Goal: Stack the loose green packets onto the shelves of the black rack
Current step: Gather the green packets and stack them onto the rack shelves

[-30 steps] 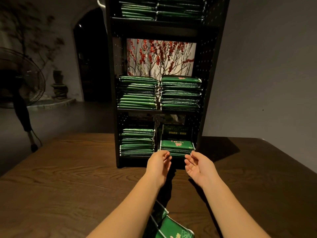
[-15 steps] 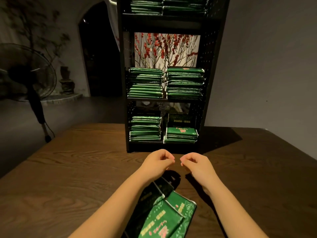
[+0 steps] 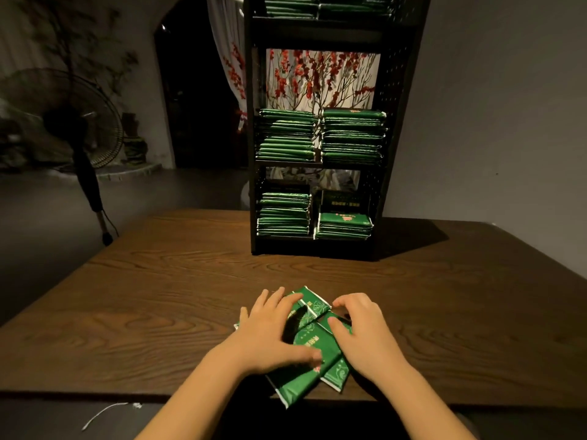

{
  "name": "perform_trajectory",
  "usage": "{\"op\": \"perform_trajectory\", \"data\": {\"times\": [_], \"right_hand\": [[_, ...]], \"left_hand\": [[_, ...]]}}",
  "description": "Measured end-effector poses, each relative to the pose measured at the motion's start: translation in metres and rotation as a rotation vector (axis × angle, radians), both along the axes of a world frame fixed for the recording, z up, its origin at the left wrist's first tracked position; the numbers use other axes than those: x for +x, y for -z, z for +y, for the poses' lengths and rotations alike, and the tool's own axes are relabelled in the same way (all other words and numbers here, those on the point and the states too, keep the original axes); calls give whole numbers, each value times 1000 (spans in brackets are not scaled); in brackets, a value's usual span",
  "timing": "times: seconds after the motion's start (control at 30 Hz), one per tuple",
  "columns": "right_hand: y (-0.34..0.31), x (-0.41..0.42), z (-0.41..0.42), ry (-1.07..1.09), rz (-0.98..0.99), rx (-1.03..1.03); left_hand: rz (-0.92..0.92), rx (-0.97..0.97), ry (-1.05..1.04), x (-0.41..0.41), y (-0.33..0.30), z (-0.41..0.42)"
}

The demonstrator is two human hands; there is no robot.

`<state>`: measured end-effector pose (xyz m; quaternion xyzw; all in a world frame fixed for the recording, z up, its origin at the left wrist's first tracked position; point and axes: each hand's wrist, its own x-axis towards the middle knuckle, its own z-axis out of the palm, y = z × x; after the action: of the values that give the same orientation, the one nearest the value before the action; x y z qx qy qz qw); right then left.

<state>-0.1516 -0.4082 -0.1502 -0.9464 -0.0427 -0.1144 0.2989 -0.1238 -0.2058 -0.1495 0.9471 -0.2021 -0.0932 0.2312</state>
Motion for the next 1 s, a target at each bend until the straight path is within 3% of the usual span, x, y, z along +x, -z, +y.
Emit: {"op": "perform_trajectory", "data": {"times": [0.13,0.27,0.67,0.83,1.0], "right_hand": [[10,-12,11,-51,114,-144],[16,-2,18,-41,226,-225],[11,68,9,198,207,-125],[-9,107,-11,228,338,280],[-16,127,-23,183,456,195]], "left_hand": [[38,147,-19,-10,9,7],[-50,133,-12,4,21,3],[-163,26,123,80,19,-14],[-136,-1,204,105,21,-19],[-133,-72,230,120,22,-24]]}}
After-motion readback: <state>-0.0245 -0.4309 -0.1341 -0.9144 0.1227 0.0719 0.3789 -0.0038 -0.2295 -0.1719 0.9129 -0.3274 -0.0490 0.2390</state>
